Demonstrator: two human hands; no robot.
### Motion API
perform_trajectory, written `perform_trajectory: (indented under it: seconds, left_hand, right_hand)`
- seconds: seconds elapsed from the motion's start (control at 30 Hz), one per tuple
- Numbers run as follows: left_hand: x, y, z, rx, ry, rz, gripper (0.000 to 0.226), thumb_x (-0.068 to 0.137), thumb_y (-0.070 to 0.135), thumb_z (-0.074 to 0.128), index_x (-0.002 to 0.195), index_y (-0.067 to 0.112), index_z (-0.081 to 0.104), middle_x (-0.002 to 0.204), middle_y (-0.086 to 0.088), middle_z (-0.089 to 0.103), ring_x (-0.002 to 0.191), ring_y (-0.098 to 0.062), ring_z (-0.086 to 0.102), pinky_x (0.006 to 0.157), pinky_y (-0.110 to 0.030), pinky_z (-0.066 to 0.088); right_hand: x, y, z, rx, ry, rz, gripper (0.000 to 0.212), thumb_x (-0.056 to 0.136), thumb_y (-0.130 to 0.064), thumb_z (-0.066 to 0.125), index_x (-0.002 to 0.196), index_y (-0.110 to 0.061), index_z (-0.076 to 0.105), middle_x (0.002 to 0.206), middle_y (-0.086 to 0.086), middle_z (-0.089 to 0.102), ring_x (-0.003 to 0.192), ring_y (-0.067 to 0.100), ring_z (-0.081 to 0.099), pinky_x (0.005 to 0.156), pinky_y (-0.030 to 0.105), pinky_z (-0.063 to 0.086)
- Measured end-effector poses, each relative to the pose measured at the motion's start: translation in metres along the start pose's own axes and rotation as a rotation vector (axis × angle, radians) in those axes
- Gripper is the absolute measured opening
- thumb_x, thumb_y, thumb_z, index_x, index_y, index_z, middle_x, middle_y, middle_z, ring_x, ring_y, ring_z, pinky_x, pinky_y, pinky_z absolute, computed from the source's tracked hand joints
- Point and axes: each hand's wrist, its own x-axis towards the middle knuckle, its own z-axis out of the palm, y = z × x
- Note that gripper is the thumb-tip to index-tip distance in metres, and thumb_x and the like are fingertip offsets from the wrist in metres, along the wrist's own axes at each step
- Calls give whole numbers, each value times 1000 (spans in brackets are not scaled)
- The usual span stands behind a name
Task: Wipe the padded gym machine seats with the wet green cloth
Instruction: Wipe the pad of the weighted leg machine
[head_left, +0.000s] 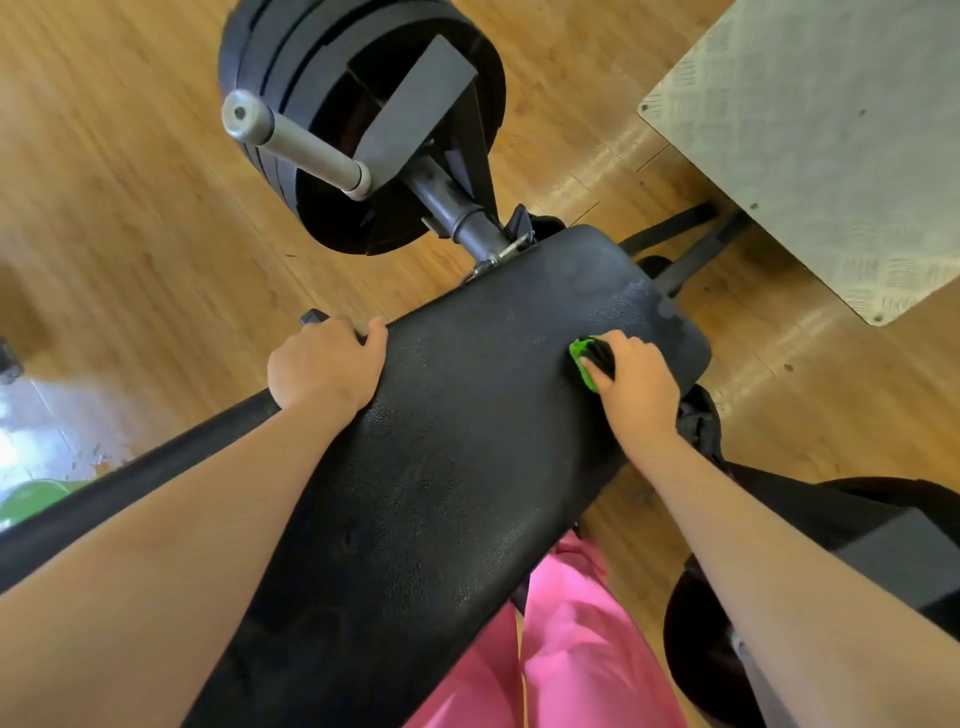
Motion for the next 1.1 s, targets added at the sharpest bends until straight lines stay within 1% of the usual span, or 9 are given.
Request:
perform_trajectory:
  seconds: [0.13, 0.3, 0.37, 0.57, 0.67, 0.77, 0.87, 0.97, 1.1]
  left_hand:
    - [2, -2, 3, -10, 13, 9, 55, 98, 54, 25, 86, 15, 61, 74, -9, 60, 60, -25, 53, 53, -29, 40]
    - [2, -2, 4, -16, 14, 3, 58, 97, 55, 25, 81, 12, 61, 75, -10, 60, 59, -25, 53, 52, -29, 40]
    - [2, -3, 4, -16, 11, 4, 57, 98, 54, 25, 81, 12, 60, 74, -10, 60, 60, -25, 53, 52, -29, 40]
    - [3, -2, 4, -11, 0, 5, 59, 97, 53, 24, 80, 10, 60, 77, -12, 60, 61, -26, 54, 55, -30, 42]
    - [2, -1, 3, -3, 0, 3, 58, 98, 52, 25, 79, 10, 60, 70, -9, 57, 57, -24, 49, 53, -29, 37]
    - [1, -1, 1, 2, 2, 8, 58, 98, 52, 25, 78, 10, 59, 66, -8, 56, 54, -23, 48, 49, -27, 33]
    - [0, -1, 1, -4, 5, 11, 57, 98, 51, 26, 75, 9, 58, 65, -8, 55, 54, -23, 48, 49, -27, 33]
    - [0, 0, 1, -7, 3, 9, 57, 98, 50, 26, 74, 8, 57, 65, -9, 55, 54, -24, 47, 49, -28, 32]
    - [1, -1, 2, -13, -11, 9, 57, 98, 49, 25, 77, 8, 57, 67, -10, 55, 55, -24, 47, 50, -28, 32]
  right_hand:
    - [-65, -21, 2, 93, -6, -163, 32, 86, -43, 63, 109, -21, 64, 89, 2, 60, 90, 25, 54, 69, 38, 44]
    - [-102, -23, 0, 27, 5, -358, 39, 84, -55, 45, 106, -28, 63, 79, -4, 57, 78, 20, 56, 59, 34, 47]
    - [-84, -14, 0, -6, 36, -324, 40, 84, -56, 46, 104, -26, 66, 79, -1, 58, 78, 22, 57, 59, 35, 49]
    - [-9, 48, -4, -51, -12, 57, 32, 92, -39, 59, 112, -14, 60, 97, 13, 59, 98, 34, 54, 66, 41, 45]
    - [-12, 51, -4, -17, -16, 98, 30, 92, -33, 61, 115, -14, 60, 100, 14, 59, 99, 34, 53, 68, 42, 46]
    - [-55, 30, -5, 99, -1, 62, 30, 89, -32, 64, 114, -16, 61, 97, 10, 59, 97, 31, 54, 72, 44, 47]
    - [-106, 12, -9, 154, -76, -67, 32, 87, -34, 66, 116, -21, 62, 98, 4, 61, 96, 25, 55, 76, 43, 49]
    - [-127, 6, -16, 145, -164, -161, 33, 86, -34, 70, 116, -23, 63, 97, 0, 61, 94, 20, 55, 72, 38, 50]
    - [-114, 19, -23, 12, -127, -252, 32, 86, -43, 63, 112, -24, 64, 93, -2, 63, 89, 21, 58, 65, 38, 51]
